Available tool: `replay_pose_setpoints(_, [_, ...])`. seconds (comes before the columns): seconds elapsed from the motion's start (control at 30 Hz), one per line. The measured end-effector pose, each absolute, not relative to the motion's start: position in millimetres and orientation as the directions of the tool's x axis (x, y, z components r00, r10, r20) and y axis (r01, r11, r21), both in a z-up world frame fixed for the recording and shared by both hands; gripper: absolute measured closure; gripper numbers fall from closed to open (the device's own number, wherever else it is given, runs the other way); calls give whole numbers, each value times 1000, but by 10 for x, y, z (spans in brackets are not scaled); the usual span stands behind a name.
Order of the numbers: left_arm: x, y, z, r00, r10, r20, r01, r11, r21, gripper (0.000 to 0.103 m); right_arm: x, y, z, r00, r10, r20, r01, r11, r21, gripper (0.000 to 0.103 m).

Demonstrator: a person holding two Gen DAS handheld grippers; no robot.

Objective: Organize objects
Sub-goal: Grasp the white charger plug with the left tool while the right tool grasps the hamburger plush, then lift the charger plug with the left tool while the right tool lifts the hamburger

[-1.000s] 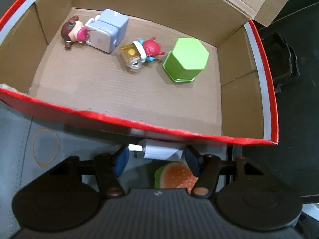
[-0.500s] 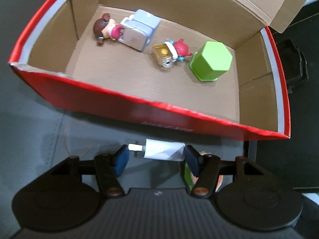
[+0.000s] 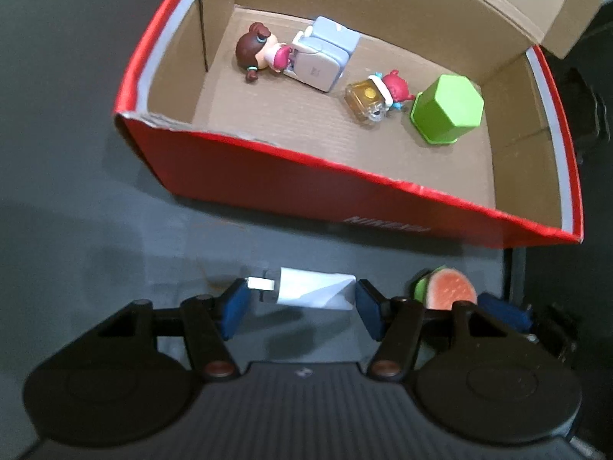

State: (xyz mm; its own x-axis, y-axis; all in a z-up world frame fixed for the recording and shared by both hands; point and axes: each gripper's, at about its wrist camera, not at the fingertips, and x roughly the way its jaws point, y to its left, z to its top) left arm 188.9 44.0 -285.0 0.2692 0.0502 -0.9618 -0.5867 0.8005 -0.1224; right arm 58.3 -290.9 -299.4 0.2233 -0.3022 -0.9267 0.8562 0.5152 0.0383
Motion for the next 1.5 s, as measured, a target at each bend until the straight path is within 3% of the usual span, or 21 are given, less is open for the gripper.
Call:
replay_pose_setpoints(0.1, [1878, 468, -2837, 254, 60, -965, -600, 793, -108, 43, 586, -2906, -3049, 216, -311, -926, 857, 515, 27, 41])
replay_pose_setpoints(0.2, [1875, 502, -2826, 240, 71, -968, -616, 782, -95, 43, 575, -2935, -3073, 228, -290, -930, 863, 501, 55, 58])
replay_pose_setpoints(0.37, [1919, 540, -2731, 231, 93, -968, -606, 792, -68, 39, 508, -2961, -3025, 249, -269, -930, 885, 453, 106, 59])
replay_pose_setpoints(0.57, [2017, 461, -2765, 210, 122, -970, -606, 795, -31, 25, 426, -2941, -3048, 254, -209, -945, 908, 389, 158, 58])
replay_pose_setpoints(0.8, [2017, 397, -2971, 176, 133, -975, -637, 771, -9, 24, 374, -2920, -3026, 239, -200, -950, 913, 379, 150, 54])
replay_pose_setpoints(0.87, [2012, 415, -3013, 171, 138, -976, -656, 754, -9, 24, 384, -2927, -3039, 235, -197, -952, 911, 386, 145, 51])
replay_pose_setpoints(1.0, [2013, 431, -3051, 159, 162, -974, -676, 737, 12, 24, 443, -2928, -3064, 215, -213, -953, 906, 407, 114, 33])
replay_pose_setpoints(1.2, [2013, 417, -3085, 159, 172, -972, -686, 727, 16, 25, 505, -2948, -3082, 203, -220, -954, 899, 428, 93, 31])
replay_pose_setpoints(1.4, [2022, 411, -3080, 143, 204, -969, -670, 740, 57, 41, 568, -2985, -3152, 191, -218, -957, 898, 434, 80, 28])
replay_pose_setpoints(1.5, [1993, 436, -3030, 162, 196, -967, -675, 737, 36, 41, 595, -2984, -3164, 187, -226, -956, 892, 446, 69, 25])
